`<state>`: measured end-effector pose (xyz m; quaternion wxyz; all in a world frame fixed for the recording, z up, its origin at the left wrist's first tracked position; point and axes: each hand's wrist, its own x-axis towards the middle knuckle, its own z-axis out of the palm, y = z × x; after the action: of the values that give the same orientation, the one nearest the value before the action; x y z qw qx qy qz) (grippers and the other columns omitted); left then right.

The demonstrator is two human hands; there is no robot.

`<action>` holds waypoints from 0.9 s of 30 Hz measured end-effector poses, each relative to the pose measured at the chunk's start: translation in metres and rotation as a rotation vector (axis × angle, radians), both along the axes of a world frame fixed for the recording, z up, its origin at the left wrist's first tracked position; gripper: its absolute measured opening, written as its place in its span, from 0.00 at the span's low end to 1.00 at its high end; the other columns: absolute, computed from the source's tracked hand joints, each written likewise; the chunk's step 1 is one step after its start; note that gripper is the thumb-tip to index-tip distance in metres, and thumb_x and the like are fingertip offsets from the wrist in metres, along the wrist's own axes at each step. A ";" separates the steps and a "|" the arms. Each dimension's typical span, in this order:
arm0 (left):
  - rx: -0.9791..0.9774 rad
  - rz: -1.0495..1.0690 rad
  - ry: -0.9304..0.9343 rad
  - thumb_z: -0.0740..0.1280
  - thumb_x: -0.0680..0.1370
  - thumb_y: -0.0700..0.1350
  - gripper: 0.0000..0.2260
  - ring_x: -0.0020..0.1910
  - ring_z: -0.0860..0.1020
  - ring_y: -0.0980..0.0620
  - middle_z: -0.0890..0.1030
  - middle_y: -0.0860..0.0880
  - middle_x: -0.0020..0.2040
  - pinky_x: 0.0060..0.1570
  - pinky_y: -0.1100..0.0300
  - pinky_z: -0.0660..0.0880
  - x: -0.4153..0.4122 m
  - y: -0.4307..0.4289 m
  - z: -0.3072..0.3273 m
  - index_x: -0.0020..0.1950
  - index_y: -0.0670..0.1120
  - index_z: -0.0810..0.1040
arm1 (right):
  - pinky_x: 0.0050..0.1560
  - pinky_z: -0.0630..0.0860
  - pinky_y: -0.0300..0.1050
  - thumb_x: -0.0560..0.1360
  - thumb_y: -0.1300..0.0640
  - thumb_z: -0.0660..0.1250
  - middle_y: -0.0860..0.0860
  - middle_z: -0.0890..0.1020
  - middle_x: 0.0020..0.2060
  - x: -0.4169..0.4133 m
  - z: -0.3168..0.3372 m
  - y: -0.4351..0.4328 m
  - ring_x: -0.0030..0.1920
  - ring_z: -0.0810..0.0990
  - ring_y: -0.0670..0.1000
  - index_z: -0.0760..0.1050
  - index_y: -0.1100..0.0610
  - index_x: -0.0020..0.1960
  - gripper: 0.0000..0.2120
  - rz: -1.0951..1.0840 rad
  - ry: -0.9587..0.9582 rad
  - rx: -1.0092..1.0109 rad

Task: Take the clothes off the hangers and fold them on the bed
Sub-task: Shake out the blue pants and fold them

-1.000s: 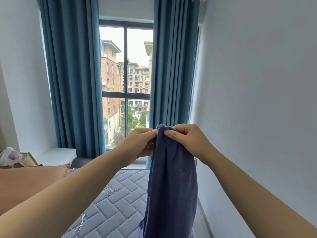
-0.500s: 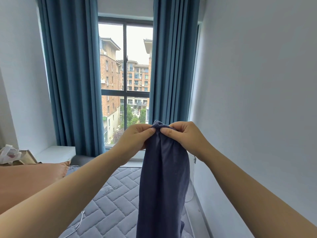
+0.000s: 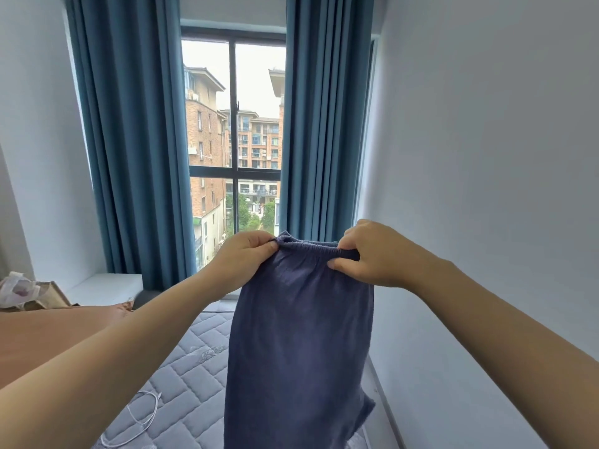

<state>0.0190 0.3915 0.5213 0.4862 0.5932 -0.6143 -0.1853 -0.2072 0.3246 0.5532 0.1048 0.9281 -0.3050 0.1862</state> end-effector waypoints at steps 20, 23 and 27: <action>0.135 -0.084 0.522 0.58 0.81 0.43 0.08 0.41 0.74 0.49 0.77 0.44 0.42 0.40 0.58 0.68 -0.006 -0.009 0.026 0.47 0.44 0.76 | 0.50 0.78 0.53 0.75 0.55 0.68 0.57 0.79 0.39 0.000 -0.013 0.002 0.42 0.80 0.54 0.76 0.59 0.43 0.08 0.093 -0.461 0.480; 0.129 -0.061 0.529 0.59 0.80 0.44 0.07 0.47 0.73 0.47 0.76 0.42 0.47 0.48 0.55 0.67 -0.004 -0.007 0.029 0.51 0.43 0.75 | 0.43 0.79 0.48 0.75 0.56 0.69 0.52 0.82 0.37 0.001 -0.015 0.002 0.38 0.81 0.48 0.74 0.58 0.49 0.07 0.088 -0.604 0.729; 0.101 -0.055 0.564 0.58 0.81 0.44 0.10 0.43 0.78 0.51 0.81 0.45 0.45 0.46 0.58 0.73 -0.003 -0.006 0.032 0.47 0.44 0.78 | 0.56 0.80 0.47 0.73 0.53 0.73 0.52 0.84 0.53 0.003 -0.020 0.003 0.53 0.84 0.50 0.73 0.53 0.63 0.20 0.096 -0.617 1.176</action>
<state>0.0164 0.3851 0.5535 0.6027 0.5248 -0.4606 -0.3862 -0.2047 0.3274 0.5336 -0.5194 0.7474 -0.3300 0.2506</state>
